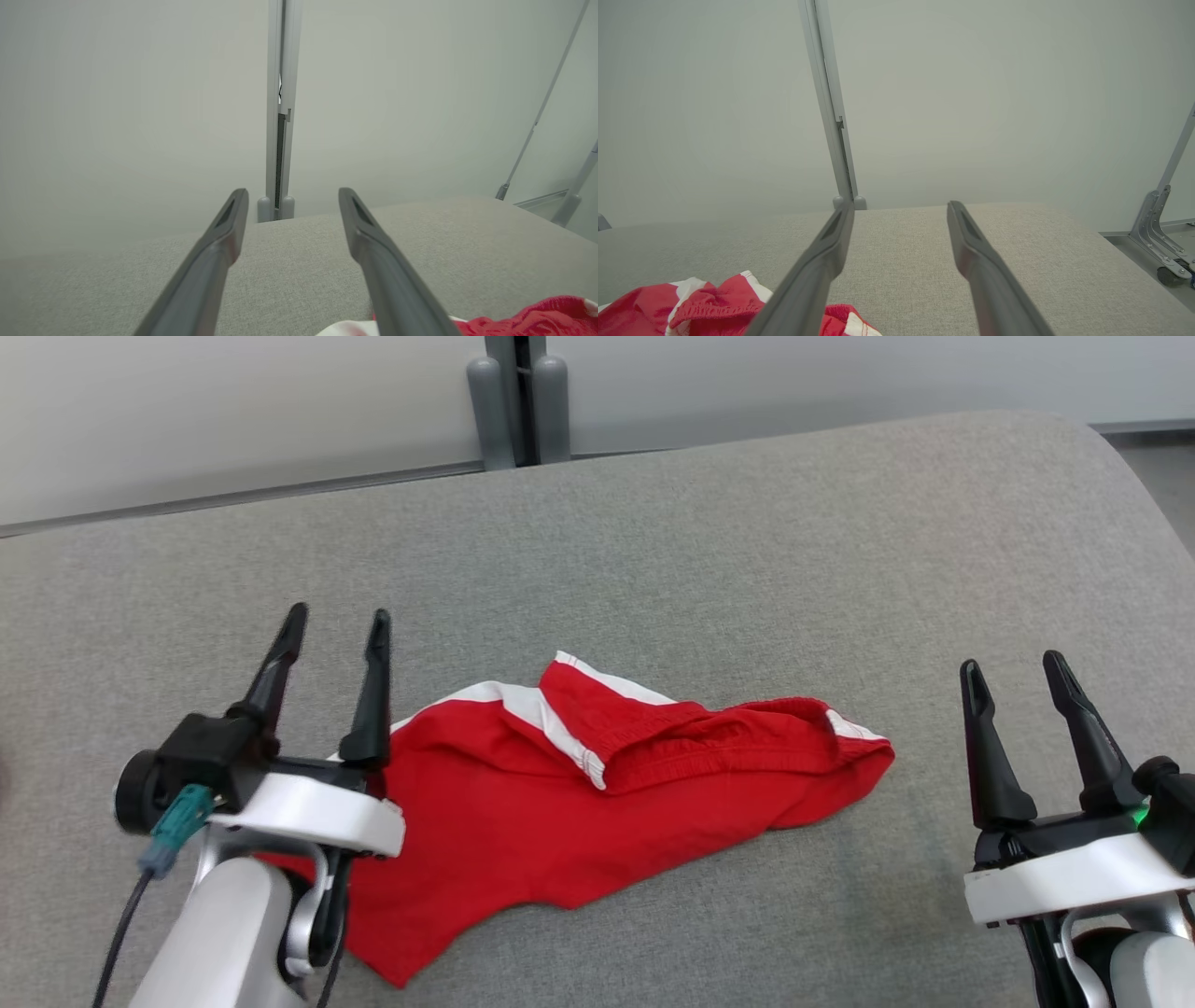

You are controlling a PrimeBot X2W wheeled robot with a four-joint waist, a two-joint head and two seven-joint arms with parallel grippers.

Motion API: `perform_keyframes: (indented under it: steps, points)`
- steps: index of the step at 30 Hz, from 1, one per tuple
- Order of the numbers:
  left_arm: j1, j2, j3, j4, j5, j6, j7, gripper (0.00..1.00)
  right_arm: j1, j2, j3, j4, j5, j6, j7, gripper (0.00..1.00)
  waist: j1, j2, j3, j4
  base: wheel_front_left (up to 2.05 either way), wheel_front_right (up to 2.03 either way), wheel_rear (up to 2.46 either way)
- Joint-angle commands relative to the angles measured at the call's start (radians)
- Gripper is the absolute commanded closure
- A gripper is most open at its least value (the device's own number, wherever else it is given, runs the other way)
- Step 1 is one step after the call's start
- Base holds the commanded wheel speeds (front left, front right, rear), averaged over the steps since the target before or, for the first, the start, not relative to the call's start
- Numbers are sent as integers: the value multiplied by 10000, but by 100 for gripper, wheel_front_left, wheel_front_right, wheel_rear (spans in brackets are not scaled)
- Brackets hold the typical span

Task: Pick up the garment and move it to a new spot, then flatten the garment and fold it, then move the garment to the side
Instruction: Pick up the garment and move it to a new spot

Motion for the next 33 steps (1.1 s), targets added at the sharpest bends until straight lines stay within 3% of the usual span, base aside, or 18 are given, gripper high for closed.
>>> perform_keyframes:
  steps: [1, 10, 19, 33]
  points:
    - [351, 120, 311, -140, -167, 119, -126, 0, 149, -71, 15, -41, -65, 0, 90, 0, 0, 0, -326, 334, 0, 0, 0]
    - [1852, 484, 1185, -489, -567, 171, -318, 0, 680, -176, 3, -51, -100, 0, 451, 0, 0, 0, -994, 987, 0, 0, 0]
    - [2975, 767, 951, -584, -622, -6, -58, 0, 1494, -165, -134, -14, -140, 0, 821, 0, 0, 0, -2062, 1241, 0, 0, 0]
    - [3618, 955, 977, -979, -780, 330, 381, 0, 1934, 40, -245, -340, -238, 0, 1172, 0, 0, 0, -2418, 1333, 0, 0, 0]
